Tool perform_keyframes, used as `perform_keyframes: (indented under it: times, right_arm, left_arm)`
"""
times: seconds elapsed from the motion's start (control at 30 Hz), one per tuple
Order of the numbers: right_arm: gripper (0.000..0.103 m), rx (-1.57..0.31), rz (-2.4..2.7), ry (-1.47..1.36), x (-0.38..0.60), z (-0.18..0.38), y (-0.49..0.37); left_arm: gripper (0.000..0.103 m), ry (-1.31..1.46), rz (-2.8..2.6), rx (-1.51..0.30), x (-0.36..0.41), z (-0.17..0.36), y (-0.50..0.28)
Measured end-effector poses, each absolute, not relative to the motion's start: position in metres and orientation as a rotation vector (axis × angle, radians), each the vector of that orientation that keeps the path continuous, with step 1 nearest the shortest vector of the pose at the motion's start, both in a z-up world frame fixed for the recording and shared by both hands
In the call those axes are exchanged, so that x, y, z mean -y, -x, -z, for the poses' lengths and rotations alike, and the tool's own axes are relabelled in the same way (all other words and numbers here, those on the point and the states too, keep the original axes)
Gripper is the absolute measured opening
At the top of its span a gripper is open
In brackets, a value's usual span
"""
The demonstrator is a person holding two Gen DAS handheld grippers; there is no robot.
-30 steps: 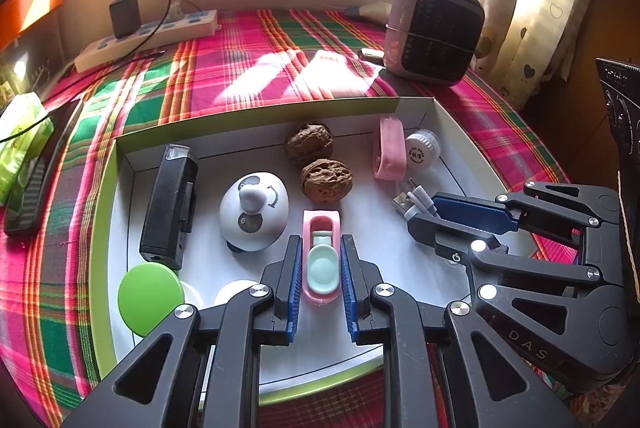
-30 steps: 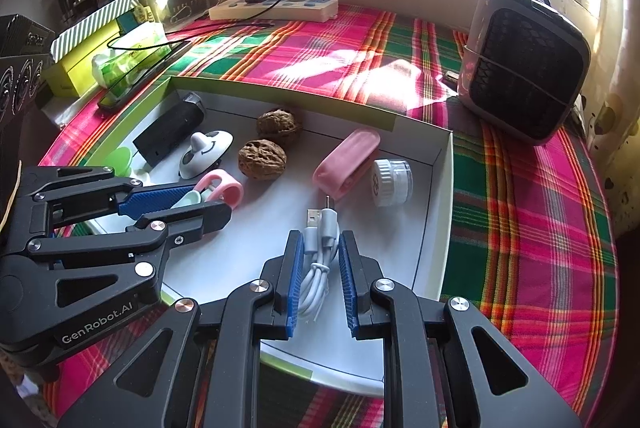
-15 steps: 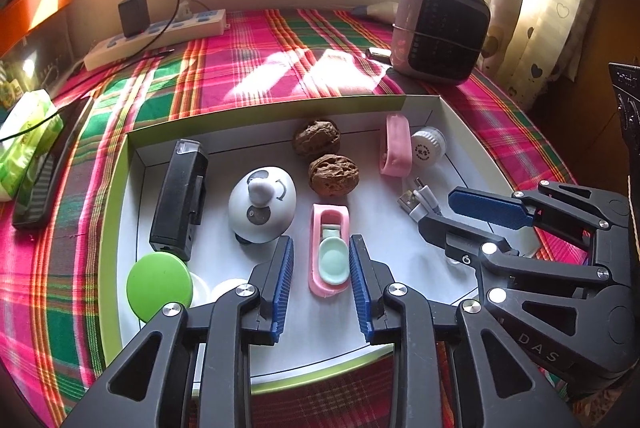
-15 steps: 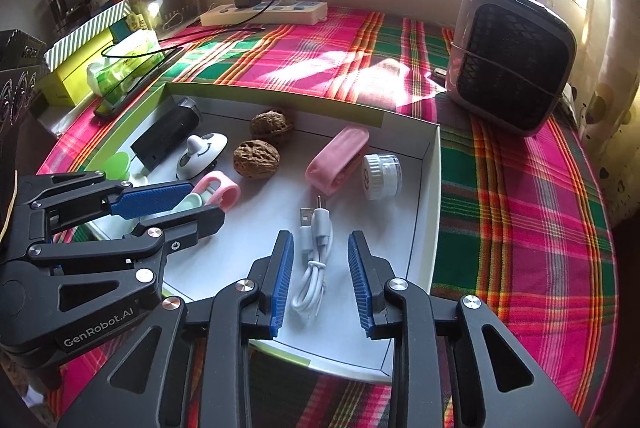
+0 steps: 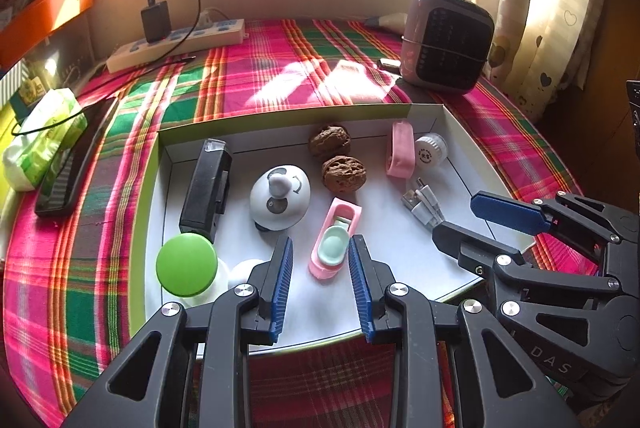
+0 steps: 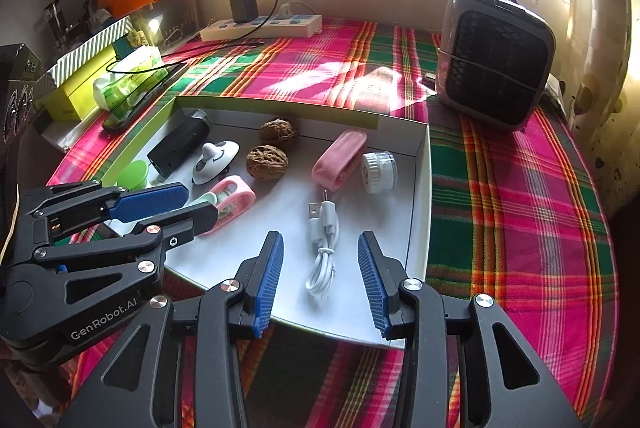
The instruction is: Organize objects
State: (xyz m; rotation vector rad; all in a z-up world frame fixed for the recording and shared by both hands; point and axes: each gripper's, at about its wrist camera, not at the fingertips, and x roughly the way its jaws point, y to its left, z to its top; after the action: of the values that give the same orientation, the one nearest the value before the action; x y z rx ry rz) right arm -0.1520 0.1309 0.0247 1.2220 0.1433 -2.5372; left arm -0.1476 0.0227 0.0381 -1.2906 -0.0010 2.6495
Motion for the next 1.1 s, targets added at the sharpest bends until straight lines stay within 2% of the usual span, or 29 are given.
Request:
perform_keyframes:
  times: [0.7, 1.1]
  right_arm:
    - [0.041, -0.066, 2.614, -1.123, -0.133, -0.039, 0.097]
    - [0.041, -0.080, 2.633, -1.111, -0.130, -0.035, 0.073]
  left_arm:
    - [0.027, 1.199, -2.749, 0.009, -0.015, -0.058, 0.087]
    - [0.027, 1.220, -2.791, -0.015, -0.013, -0.051, 0.066]
